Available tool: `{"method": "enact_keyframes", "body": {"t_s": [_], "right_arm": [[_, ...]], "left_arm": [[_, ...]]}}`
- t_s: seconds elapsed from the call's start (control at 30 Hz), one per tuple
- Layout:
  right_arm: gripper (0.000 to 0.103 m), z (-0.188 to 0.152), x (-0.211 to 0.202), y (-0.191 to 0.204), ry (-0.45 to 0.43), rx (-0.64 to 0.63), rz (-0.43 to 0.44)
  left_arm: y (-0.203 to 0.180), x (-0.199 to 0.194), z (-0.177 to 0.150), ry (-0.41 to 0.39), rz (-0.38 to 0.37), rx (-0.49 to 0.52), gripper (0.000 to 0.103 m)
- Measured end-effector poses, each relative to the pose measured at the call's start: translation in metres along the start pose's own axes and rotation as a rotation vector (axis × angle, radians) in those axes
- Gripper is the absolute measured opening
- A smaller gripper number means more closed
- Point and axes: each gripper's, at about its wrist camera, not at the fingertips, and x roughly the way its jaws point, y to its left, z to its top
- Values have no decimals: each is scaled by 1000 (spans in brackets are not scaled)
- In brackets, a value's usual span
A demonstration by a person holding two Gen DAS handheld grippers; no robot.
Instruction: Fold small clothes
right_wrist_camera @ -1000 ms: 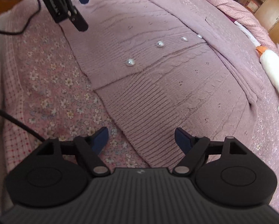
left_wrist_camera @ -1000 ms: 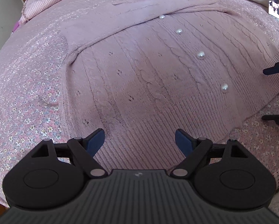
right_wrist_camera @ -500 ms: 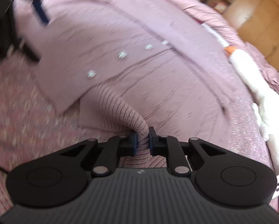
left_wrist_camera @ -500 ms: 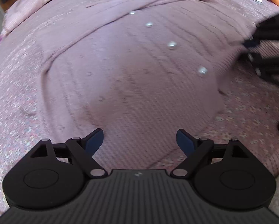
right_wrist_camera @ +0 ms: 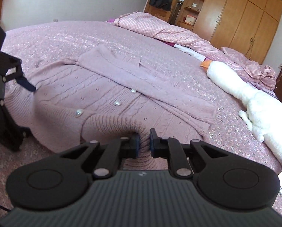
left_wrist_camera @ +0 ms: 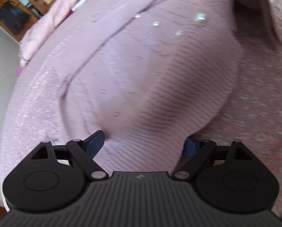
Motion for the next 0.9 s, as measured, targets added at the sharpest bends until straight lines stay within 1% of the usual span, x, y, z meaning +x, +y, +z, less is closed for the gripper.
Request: {"method": "enact_keyframes", "body": {"t_s": [0.17, 0.27, 0.3, 0.33, 0.37, 0.4, 0.43, 0.47, 0.5, 0.53, 0.6, 0.73, 0.9], "right_arm": [[14, -3, 5, -2, 17, 27, 14], [14, -5, 5, -1, 12, 50, 12], [14, -4, 7, -1, 8, 55, 8], [14, -3, 8, -1, 3, 58, 1], [14, -3, 8, -1, -4, 59, -8], [14, -2, 7, -1, -12, 61, -16], [14, 0, 7, -1, -21, 64, -22], [14, 1, 6, -2, -31, 72, -27], [14, 3, 6, -4, -40, 82, -29], [14, 5, 7, -7, -49, 93, -32], [14, 9, 8, -10, -66, 106, -43], [14, 19, 15, -14, -93, 81, -86], [13, 37, 26, -24, -139, 74, -119]], "left_arm": [[9, 1, -1, -69, 47, -10, 90], [12, 4, 0, -82, 17, -45, 85], [15, 4, 3, -79, -4, -65, 80], [19, 4, 4, -81, -31, -88, 70], [22, 1, 3, -92, -58, -111, 63], [26, -2, 3, -111, -76, -130, 48], [28, -4, 4, -128, -83, -146, 41], [31, -4, 5, -135, -88, -161, 38], [36, -4, 7, -136, -96, -181, 30], [41, -4, 8, -140, -104, -205, 26], [49, -6, 12, -159, -109, -241, 24], [59, -18, 24, -212, -67, -255, 20], [76, -24, 49, -261, -14, -294, 18]]}}
